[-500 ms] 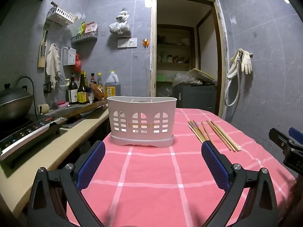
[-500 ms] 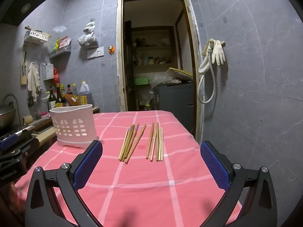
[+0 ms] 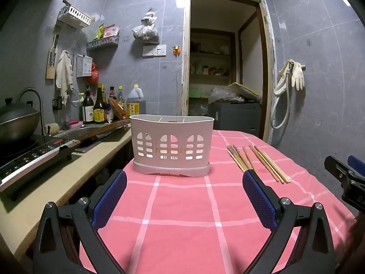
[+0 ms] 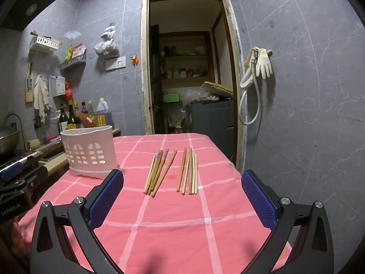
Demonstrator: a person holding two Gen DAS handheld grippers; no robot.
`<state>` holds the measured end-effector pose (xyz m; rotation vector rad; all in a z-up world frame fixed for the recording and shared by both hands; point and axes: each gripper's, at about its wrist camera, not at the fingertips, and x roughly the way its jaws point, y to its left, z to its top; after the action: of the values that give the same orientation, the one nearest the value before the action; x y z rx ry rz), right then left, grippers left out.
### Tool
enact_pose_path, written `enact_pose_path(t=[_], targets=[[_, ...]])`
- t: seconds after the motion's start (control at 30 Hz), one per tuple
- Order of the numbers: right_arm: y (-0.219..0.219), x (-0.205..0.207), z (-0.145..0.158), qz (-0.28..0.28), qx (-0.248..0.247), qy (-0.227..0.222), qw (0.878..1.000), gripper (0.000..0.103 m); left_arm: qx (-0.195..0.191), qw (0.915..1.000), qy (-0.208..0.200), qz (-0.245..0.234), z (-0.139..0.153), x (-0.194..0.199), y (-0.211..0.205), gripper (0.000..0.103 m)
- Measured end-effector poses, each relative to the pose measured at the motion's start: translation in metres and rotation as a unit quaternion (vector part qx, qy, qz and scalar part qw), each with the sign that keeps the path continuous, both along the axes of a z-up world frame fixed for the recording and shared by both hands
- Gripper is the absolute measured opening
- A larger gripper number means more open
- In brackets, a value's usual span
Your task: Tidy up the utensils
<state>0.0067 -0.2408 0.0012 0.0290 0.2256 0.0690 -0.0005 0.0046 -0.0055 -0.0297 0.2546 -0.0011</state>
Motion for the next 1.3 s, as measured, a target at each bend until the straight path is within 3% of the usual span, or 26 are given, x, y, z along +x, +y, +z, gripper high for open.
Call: enact_pose_path(t=[1.3], targets=[[0.0009,0.0019,-0.0022,-0.001,0.000,0.001,1.000,0.103,-0.001,1.0000,0.001,0.000,0.0006,0.0001,0.0000,0.099]])
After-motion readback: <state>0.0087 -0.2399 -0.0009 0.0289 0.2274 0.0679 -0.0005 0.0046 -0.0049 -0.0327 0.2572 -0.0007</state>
